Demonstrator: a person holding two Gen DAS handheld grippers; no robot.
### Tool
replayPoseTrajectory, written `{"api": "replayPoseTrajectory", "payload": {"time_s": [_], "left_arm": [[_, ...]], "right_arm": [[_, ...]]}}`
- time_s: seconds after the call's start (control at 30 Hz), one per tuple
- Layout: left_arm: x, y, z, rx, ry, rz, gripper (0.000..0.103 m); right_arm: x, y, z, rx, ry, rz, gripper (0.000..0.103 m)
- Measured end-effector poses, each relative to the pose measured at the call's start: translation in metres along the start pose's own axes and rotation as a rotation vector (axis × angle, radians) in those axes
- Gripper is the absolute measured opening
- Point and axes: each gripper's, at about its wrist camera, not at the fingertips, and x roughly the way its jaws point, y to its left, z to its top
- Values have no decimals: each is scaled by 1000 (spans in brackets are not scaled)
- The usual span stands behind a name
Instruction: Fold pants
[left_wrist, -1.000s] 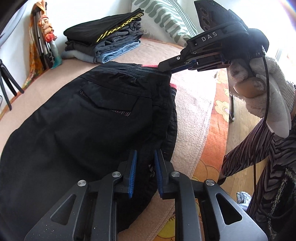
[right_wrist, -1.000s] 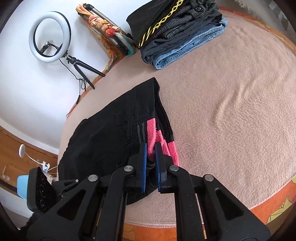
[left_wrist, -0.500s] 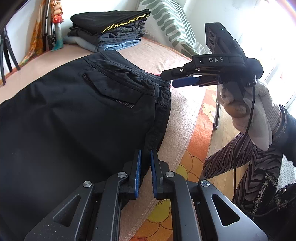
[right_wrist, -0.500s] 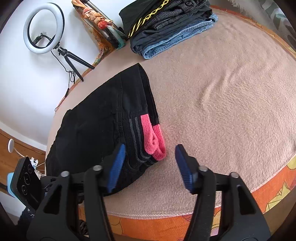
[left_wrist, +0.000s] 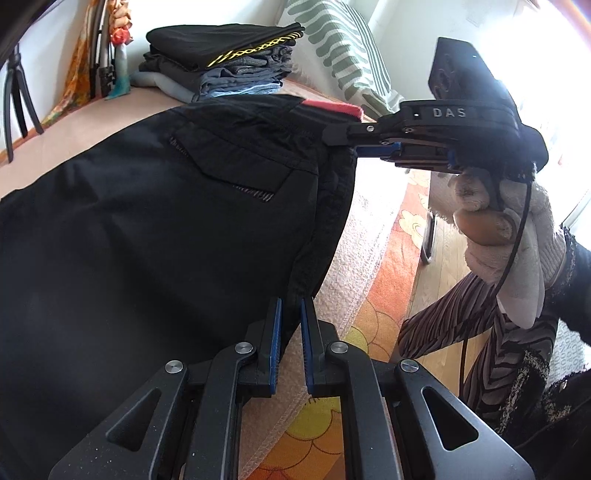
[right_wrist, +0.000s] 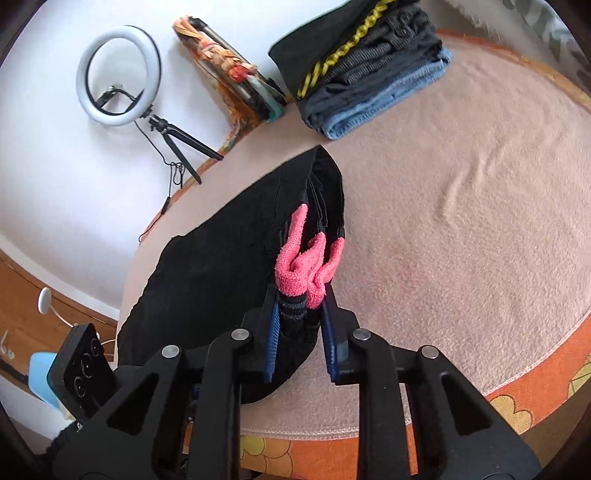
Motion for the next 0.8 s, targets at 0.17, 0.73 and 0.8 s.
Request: {"api": "replayPoseTrajectory", "payload": {"time_s": [0.17,0.73,0.8], "left_arm": [[-25,1,2,-23,-42,23,15],[-216,144,-94,-425,-334,405,43],[-235,162,-108,-463,-362,465,52]], "right_arm": [[10,19,-4,-158,1,-179,21],[-3,67,18,-273,-56,-198,50],[5,83,23,-306,-56,-169,51]]}}
